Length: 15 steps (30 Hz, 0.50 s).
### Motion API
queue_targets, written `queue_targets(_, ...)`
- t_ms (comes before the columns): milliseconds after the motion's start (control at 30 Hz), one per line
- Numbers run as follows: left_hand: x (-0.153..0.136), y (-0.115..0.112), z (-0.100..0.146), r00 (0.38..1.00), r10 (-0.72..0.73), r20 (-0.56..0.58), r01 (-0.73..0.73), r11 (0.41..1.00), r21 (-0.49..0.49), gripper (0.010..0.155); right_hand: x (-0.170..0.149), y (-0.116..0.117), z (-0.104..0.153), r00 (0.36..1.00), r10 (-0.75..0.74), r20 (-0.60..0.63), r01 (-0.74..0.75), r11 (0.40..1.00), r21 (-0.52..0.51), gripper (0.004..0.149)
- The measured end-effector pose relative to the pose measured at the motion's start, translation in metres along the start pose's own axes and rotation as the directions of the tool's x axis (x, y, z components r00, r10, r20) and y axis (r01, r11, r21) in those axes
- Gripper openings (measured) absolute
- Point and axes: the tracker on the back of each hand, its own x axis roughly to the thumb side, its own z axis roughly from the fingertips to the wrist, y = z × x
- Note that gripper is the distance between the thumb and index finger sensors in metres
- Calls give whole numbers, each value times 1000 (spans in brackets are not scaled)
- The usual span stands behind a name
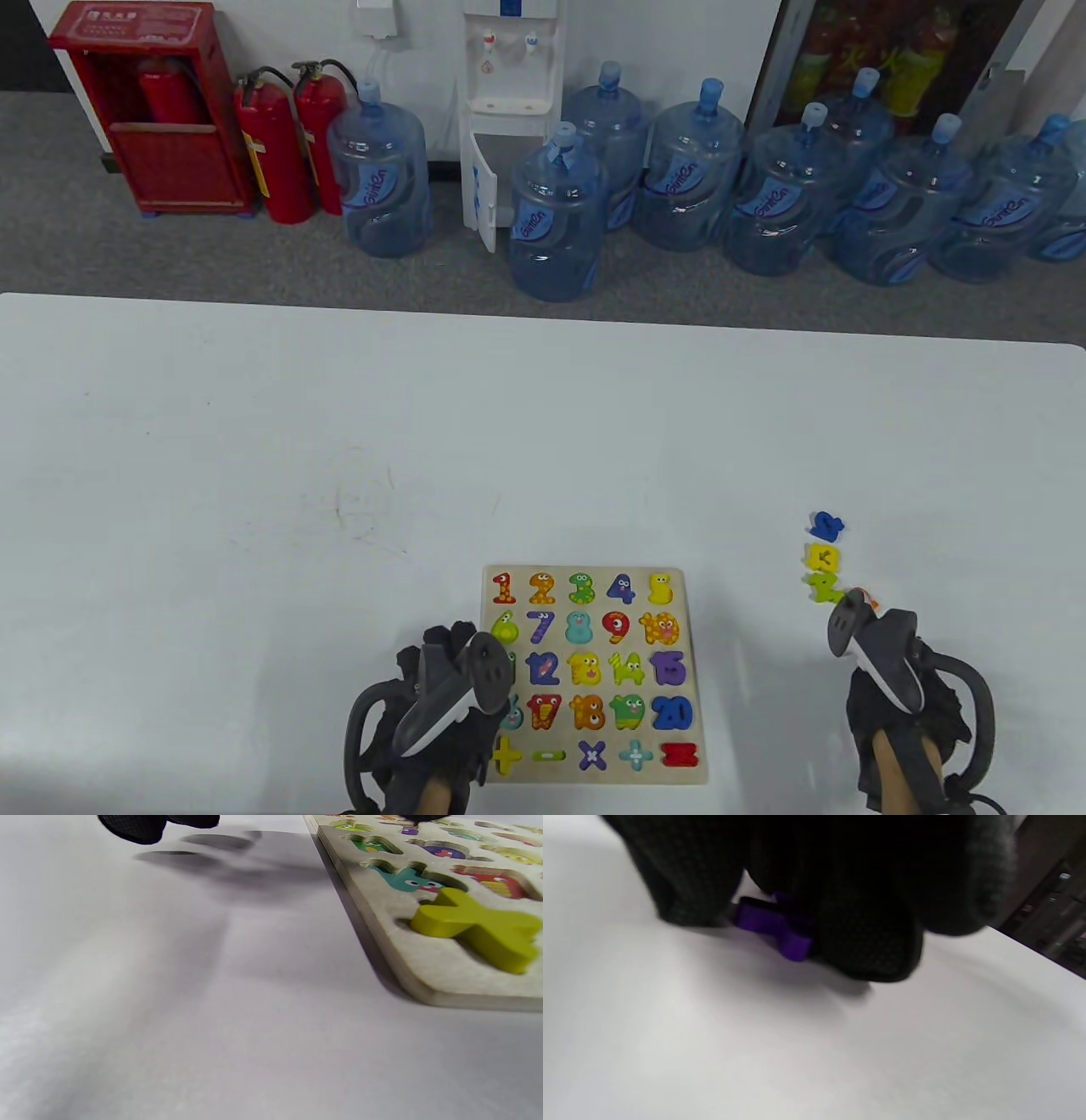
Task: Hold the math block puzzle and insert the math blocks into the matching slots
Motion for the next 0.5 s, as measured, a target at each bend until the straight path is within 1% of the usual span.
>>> queue_targets(33, 0, 0, 0, 1000, 1, 0, -1, 1000, 0, 82, 4, 0, 0, 1000, 25, 18, -24, 999, -31, 65)
queue_targets(133, 0, 0, 0, 1000, 1, 1, -1, 1000, -3, 82, 10, 0, 3, 996, 77, 45, -75, 996, -43, 64)
queue_targets(233, 0, 0, 0, 1000, 6, 6, -6, 1000, 2, 82, 13, -2, 7, 994, 45, 100, -37, 996, -85, 65)
queue_targets(333, 1, -1, 0, 1000, 1, 6, -1, 1000, -1, 82, 19, -4, 13, 980, 5, 201, 21, 991, -130, 65)
queue_targets(367, 1, 0, 0, 1000, -1, 5, 1, 1000, -1, 82, 24, -5, 15, 973, 6, 233, 27, 990, -140, 65)
queue_targets(500, 1, -1, 0, 1000, 1, 3, -1, 1000, -5, 82, 37, -7, 25, 954, 74, 290, -17, 981, -194, 65)
